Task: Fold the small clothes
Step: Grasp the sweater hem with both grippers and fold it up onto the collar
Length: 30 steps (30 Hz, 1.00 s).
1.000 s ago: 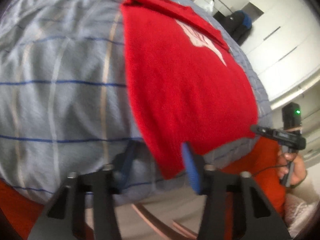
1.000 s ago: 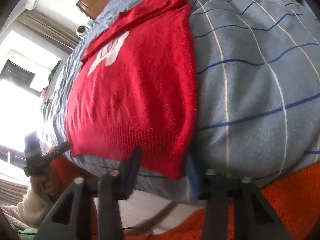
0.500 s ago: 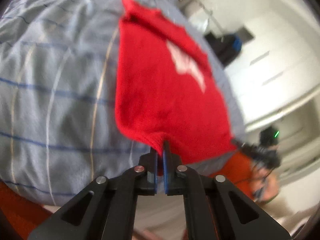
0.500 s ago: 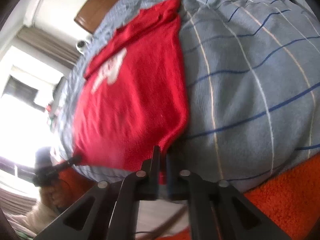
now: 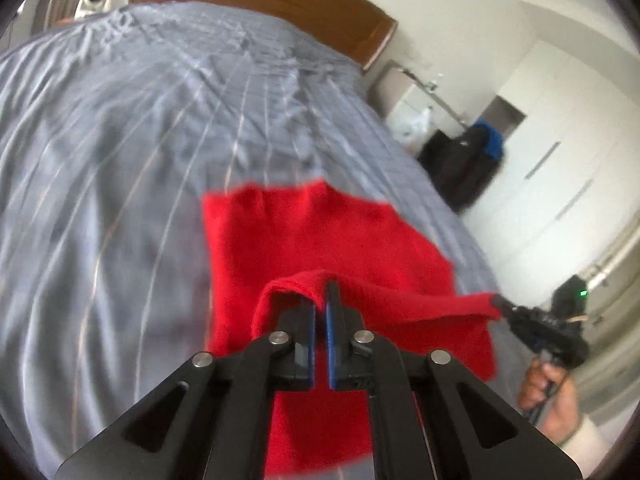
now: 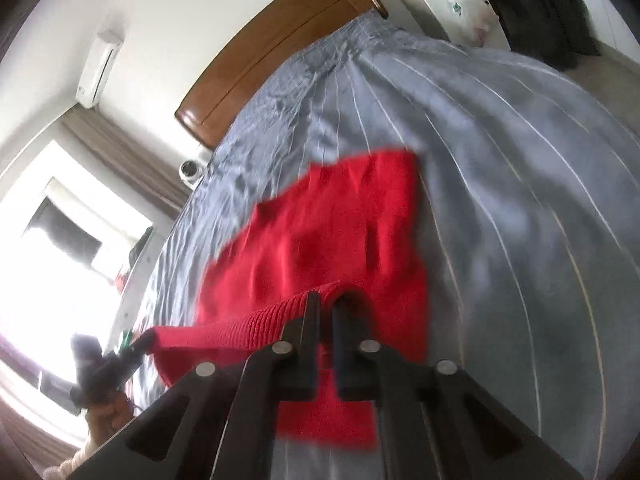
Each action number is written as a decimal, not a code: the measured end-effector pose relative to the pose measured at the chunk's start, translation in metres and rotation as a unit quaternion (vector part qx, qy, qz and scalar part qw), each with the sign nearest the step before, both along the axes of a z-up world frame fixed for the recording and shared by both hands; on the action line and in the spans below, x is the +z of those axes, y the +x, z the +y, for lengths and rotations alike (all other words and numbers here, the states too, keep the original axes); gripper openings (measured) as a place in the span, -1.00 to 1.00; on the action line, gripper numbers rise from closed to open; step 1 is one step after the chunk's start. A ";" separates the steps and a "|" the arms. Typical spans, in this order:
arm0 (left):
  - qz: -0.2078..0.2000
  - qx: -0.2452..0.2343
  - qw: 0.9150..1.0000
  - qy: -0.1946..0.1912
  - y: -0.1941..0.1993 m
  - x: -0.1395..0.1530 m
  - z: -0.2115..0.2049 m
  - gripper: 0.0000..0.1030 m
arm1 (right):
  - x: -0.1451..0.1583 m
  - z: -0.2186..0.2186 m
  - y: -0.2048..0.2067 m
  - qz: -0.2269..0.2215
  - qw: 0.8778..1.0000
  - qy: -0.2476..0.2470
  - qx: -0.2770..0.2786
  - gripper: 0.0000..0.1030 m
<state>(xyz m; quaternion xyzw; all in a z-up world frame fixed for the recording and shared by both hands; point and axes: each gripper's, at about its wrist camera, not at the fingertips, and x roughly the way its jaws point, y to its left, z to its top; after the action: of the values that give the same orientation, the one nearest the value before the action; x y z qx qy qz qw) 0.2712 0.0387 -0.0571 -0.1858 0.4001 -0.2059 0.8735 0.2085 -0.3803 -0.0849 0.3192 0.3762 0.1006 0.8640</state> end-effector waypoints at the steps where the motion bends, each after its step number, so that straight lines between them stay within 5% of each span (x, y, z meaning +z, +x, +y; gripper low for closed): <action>1: 0.005 0.006 1.000 0.010 0.023 -0.002 -0.005 -0.96 | -0.001 -0.002 0.020 0.000 1.000 0.001 -0.004 -0.90; 8: 0.039 0.048 0.997 0.049 0.098 -0.043 -0.018 -0.94 | -0.030 -0.015 0.130 0.027 0.999 0.007 -0.024 -0.90; 11: 0.075 0.076 0.993 0.058 0.125 -0.061 -0.016 -0.73 | -0.053 -0.016 0.155 0.033 0.998 0.038 -0.024 -0.87; 12: 0.084 0.079 0.992 0.054 0.127 -0.063 -0.014 -0.54 | -0.056 -0.016 0.159 0.033 0.998 0.040 -0.026 -0.85; 13: 0.095 0.082 0.991 0.038 0.130 -0.064 -0.010 -0.11 | -0.057 -0.019 0.161 0.030 0.998 0.041 -0.034 -0.75; 14: 0.095 0.086 0.991 0.034 0.129 -0.061 -0.008 0.17 | -0.054 -0.021 0.159 0.021 0.998 0.040 -0.045 -0.51; 15: 0.087 0.096 0.991 0.039 0.126 -0.056 -0.004 0.68 | -0.051 -0.022 0.156 0.013 0.998 0.039 -0.051 -0.38; 16: 0.067 0.113 0.990 0.051 0.119 -0.048 0.001 0.82 | -0.043 -0.024 0.150 0.003 0.998 0.033 -0.055 -0.25; 22: 0.058 0.097 0.993 0.041 0.085 -0.035 0.016 0.85 | -0.003 0.000 0.110 -0.028 0.998 -0.058 0.023 -0.25; 25: 0.072 0.061 0.990 0.104 0.066 -0.048 0.005 0.84 | -0.005 0.032 0.088 -0.032 0.991 -0.077 0.102 -0.22; 27: 0.081 0.051 0.985 0.145 0.045 -0.056 0.007 0.82 | -0.027 0.048 0.073 0.013 0.985 -0.110 0.132 -0.22; 30: 0.055 0.041 0.981 0.181 -0.001 -0.045 0.016 0.83 | -0.056 0.027 0.047 0.072 0.983 -0.153 0.075 -0.40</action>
<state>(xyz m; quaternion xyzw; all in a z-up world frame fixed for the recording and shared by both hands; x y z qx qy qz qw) 0.2707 0.0546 -0.1021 -0.0520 0.4705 -0.0831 0.8769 0.2555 -0.3536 -0.1405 0.1603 0.4713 0.0827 0.8633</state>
